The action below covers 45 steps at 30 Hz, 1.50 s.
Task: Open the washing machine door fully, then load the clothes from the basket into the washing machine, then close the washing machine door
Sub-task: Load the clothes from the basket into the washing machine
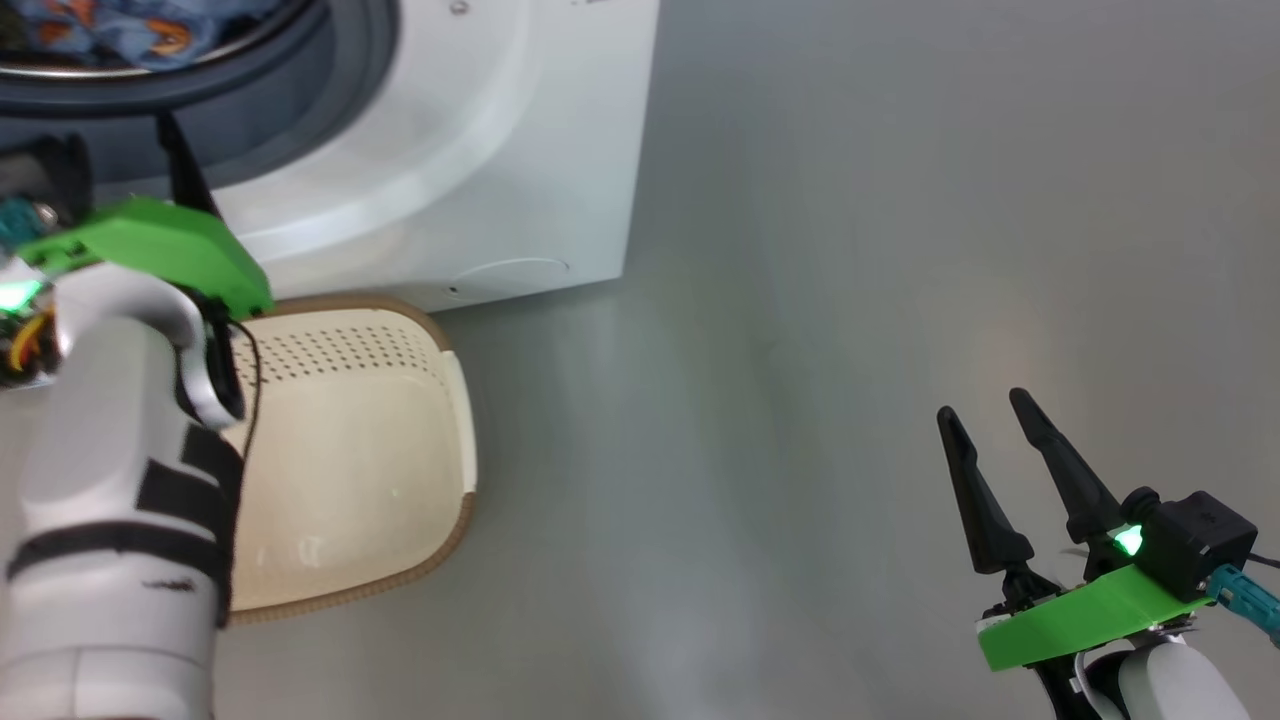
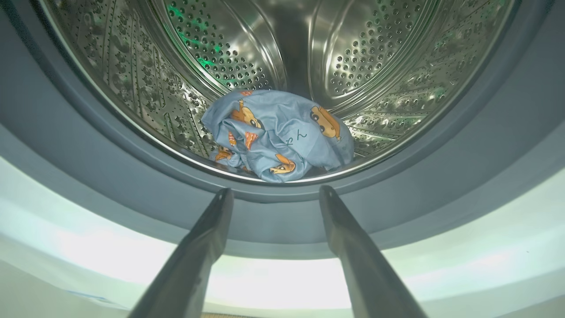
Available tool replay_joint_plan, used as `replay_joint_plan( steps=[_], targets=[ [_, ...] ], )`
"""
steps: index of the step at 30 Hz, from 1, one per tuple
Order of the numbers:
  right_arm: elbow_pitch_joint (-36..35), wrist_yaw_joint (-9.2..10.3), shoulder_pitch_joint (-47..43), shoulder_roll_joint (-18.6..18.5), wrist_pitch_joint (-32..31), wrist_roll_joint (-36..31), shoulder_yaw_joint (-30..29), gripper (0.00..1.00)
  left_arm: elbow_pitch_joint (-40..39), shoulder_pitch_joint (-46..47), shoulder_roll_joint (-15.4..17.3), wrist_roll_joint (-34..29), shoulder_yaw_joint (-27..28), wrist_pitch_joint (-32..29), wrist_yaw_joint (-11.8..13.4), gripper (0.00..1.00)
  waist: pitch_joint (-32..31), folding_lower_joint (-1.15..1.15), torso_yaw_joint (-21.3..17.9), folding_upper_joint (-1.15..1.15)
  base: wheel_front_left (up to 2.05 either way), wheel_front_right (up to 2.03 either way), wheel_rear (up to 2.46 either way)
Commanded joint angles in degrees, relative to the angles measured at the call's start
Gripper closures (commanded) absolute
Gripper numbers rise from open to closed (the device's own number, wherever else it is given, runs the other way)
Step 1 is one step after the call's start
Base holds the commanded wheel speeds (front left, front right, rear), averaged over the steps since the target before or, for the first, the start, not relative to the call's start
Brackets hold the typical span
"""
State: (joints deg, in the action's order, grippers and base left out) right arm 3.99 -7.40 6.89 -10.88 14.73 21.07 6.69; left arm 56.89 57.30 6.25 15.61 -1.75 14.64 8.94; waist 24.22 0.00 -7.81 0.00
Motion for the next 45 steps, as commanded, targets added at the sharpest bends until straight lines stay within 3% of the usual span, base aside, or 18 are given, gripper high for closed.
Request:
replay_joint_plan(
  steps=[1,11,18,35,45],
  targets=[
    [-1.02,-0.09,0.77,-0.31,0.27,-0.79,0.7,0.0,-3.32,-3.0,1.34,-0.47,1.11,0.35,-0.37,0.0,-2.99,0.0,2.93,0.0,0.0,0.0,0.0],
    [-0.52,-0.09,0.74,0.6,0.27,-1.99,-0.2,0.0,-13.35,-17.0,-1.71,-1.4,2.38,0.36,-3.48,0.0,-7.84,0.0,6.0,0.0,0.0,0.0,0.0],
    [-0.33,-0.09,-0.11,0.58,0.27,-2.69,-0.96,0.0,-21.03,-25.72,-2.86,-1.48,3.53,0.36,-3.74,0.0,-10.16,0.0,7.45,0.0,0.0,0.0,0.0],
    [0.37,-0.09,-2.52,1.37,0.27,-4.26,-0.89,0.0,-43.01,-47.57,-3.36,0.89,0.52,0.36,0.01,0.0,-16.79,0.0,9.7,0.0,0.0,0.0,0.0],
    [-0.59,-0.09,-4.38,1.69,0.27,-5.99,-2.31,0.0,-49.44,-55.1,-3.36,0.3,-0.17,0.36,1.15,0.0,-19.32,0.0,8.99,0.0,0.0,0.0,0.0]
  ],
)
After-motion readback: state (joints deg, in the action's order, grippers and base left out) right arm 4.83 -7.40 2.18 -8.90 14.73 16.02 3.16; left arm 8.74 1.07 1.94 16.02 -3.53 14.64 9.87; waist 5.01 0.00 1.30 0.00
